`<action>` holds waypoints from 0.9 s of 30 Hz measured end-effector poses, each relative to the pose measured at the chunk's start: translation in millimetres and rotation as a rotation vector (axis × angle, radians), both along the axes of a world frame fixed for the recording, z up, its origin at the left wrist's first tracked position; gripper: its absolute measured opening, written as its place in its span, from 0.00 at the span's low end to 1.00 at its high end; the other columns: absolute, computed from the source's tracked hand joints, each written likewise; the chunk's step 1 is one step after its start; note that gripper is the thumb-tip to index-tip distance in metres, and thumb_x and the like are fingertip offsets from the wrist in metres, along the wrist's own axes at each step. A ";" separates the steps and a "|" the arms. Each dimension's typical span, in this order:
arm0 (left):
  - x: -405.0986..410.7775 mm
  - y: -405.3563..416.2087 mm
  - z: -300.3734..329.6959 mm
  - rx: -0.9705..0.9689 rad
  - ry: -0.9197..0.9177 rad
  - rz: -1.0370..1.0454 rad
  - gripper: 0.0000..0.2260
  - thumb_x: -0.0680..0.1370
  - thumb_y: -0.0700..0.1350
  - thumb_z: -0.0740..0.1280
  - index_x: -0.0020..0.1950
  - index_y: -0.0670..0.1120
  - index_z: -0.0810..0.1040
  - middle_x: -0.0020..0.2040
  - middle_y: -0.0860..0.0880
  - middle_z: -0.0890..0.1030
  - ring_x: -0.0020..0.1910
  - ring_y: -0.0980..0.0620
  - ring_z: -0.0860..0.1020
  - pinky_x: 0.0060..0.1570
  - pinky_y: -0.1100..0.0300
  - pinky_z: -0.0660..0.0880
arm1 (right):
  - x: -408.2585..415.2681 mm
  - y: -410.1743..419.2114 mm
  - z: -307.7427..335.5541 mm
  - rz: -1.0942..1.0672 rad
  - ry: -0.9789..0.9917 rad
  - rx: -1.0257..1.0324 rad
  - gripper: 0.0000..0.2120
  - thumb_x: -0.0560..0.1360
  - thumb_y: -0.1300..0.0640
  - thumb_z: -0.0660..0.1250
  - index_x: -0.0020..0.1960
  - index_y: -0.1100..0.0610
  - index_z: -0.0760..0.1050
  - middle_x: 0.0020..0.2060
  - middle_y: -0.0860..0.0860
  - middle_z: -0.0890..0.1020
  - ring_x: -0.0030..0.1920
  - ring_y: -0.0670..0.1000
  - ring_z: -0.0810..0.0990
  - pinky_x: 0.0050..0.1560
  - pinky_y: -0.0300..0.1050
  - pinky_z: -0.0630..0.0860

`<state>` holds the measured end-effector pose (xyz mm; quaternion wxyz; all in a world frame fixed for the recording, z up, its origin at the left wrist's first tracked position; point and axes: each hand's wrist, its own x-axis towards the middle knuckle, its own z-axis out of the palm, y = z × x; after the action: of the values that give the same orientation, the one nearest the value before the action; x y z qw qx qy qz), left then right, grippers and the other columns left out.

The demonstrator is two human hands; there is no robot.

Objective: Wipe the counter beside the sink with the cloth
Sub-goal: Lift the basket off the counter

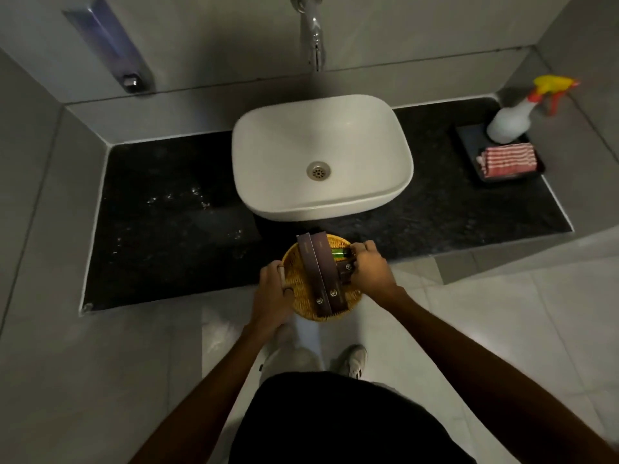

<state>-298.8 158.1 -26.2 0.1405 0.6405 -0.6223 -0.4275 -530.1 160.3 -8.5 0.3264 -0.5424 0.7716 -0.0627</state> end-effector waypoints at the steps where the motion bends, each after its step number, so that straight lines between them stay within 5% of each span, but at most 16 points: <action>1: -6.7 -6.4 -2.7 -0.003 0.006 -0.008 0.20 0.76 0.41 0.66 0.68 0.50 0.70 0.67 0.46 0.71 0.58 0.49 0.77 0.46 0.62 0.71 | -4.2 -2.3 -3.6 -0.007 -0.007 0.011 0.24 0.77 0.63 0.68 0.72 0.57 0.69 0.66 0.56 0.70 0.61 0.61 0.80 0.63 0.58 0.80; 3: -13.3 -23.8 -8.9 -0.022 -0.009 -0.012 0.19 0.76 0.40 0.64 0.67 0.49 0.71 0.67 0.44 0.73 0.60 0.43 0.78 0.46 0.61 0.73 | -7.4 -11.8 -9.8 -0.032 -0.030 0.021 0.25 0.77 0.64 0.68 0.72 0.58 0.69 0.67 0.57 0.69 0.61 0.61 0.80 0.64 0.57 0.80; 8: -14.6 -58.8 -26.1 -0.037 -0.091 -0.102 0.27 0.82 0.39 0.60 0.82 0.44 0.59 0.78 0.41 0.65 0.72 0.38 0.72 0.67 0.43 0.72 | -6.0 -28.9 -22.2 -0.112 -0.065 -0.045 0.21 0.78 0.67 0.64 0.71 0.61 0.70 0.67 0.58 0.71 0.60 0.60 0.80 0.60 0.48 0.78; 11: -22.1 -56.4 -29.2 -0.203 -0.263 -0.133 0.28 0.82 0.44 0.63 0.81 0.41 0.61 0.79 0.38 0.66 0.73 0.34 0.71 0.67 0.39 0.72 | -11.5 -27.1 -23.1 -0.117 -0.022 -0.130 0.25 0.80 0.59 0.66 0.75 0.60 0.67 0.69 0.59 0.74 0.67 0.60 0.77 0.66 0.52 0.76; 14: -45.3 -58.2 -19.9 -0.426 -0.425 -0.265 0.30 0.81 0.53 0.64 0.81 0.42 0.63 0.80 0.37 0.65 0.77 0.35 0.66 0.72 0.39 0.68 | -34.5 -29.4 -21.9 -0.071 0.267 -0.317 0.29 0.81 0.47 0.62 0.79 0.57 0.64 0.76 0.58 0.71 0.76 0.61 0.69 0.74 0.59 0.69; 18: -110.5 -73.2 -3.0 -0.638 -0.357 -0.498 0.31 0.84 0.58 0.56 0.83 0.44 0.59 0.83 0.39 0.60 0.83 0.39 0.55 0.82 0.45 0.53 | -93.3 -40.8 -17.8 -0.033 0.503 -0.440 0.29 0.82 0.48 0.57 0.81 0.56 0.60 0.81 0.60 0.62 0.82 0.62 0.58 0.81 0.61 0.58; 23: -229.1 -112.0 11.1 -0.774 -0.239 -0.567 0.33 0.84 0.61 0.55 0.84 0.44 0.56 0.84 0.39 0.57 0.85 0.41 0.49 0.83 0.47 0.46 | -202.9 -69.8 -14.5 -0.190 0.576 -0.364 0.31 0.82 0.46 0.56 0.82 0.53 0.56 0.83 0.57 0.55 0.83 0.61 0.53 0.82 0.63 0.55; 27: -321.7 -145.2 10.3 -0.710 -0.310 -0.625 0.36 0.84 0.65 0.49 0.85 0.44 0.49 0.85 0.40 0.49 0.84 0.44 0.41 0.84 0.47 0.42 | -310.0 -104.2 -14.1 -0.337 0.523 -0.308 0.32 0.83 0.46 0.55 0.84 0.55 0.53 0.83 0.59 0.54 0.84 0.62 0.52 0.82 0.63 0.50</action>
<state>-620.5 12.9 -15.9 0.1209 0.3921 -0.9053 -0.1102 -840.1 56.1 -22.6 0.0169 -0.4481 0.8892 -0.0905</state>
